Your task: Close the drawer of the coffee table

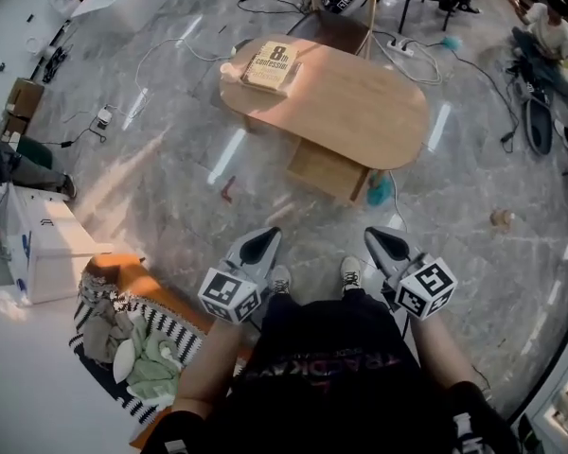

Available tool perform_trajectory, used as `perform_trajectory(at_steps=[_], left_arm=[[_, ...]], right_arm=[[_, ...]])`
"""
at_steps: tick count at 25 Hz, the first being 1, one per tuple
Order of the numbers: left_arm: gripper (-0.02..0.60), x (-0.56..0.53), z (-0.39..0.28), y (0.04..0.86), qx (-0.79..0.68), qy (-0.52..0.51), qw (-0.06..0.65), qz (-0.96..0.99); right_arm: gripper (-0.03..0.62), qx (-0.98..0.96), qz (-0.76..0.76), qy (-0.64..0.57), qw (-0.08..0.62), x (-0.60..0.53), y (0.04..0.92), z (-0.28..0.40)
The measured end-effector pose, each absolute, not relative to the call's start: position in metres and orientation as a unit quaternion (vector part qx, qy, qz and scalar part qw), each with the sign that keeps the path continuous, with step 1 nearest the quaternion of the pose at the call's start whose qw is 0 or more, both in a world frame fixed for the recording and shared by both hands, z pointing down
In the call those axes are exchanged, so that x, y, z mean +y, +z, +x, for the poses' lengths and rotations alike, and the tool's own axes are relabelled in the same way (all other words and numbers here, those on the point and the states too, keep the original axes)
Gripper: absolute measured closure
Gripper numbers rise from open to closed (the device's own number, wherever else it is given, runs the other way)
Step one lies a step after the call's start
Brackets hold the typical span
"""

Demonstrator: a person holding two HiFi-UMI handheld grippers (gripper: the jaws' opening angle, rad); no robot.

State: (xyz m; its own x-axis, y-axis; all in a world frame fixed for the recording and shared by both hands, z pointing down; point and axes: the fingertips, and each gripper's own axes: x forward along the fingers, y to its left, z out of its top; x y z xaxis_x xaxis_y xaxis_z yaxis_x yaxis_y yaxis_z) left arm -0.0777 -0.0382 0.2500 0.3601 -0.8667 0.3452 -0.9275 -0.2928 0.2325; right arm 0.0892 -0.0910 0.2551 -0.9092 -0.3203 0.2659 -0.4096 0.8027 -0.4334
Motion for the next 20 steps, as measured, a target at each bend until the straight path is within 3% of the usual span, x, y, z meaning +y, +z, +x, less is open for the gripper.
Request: perform_trajectory(at_steps=[12,20], left_arm=[[0.578,-0.016,-0.176,0.275,-0.455,0.099,0.194,0.863],[0.578,-0.002,-0.206,0.301,-0.416,0.123,0.188,0.881]], right_arm=[[0.595,-0.904,0.347,0.238,0.072,-0.039,0.257,0.022],[0.595,-0.879,0.415,0.224,0.073,-0.004,0.270,0.015]])
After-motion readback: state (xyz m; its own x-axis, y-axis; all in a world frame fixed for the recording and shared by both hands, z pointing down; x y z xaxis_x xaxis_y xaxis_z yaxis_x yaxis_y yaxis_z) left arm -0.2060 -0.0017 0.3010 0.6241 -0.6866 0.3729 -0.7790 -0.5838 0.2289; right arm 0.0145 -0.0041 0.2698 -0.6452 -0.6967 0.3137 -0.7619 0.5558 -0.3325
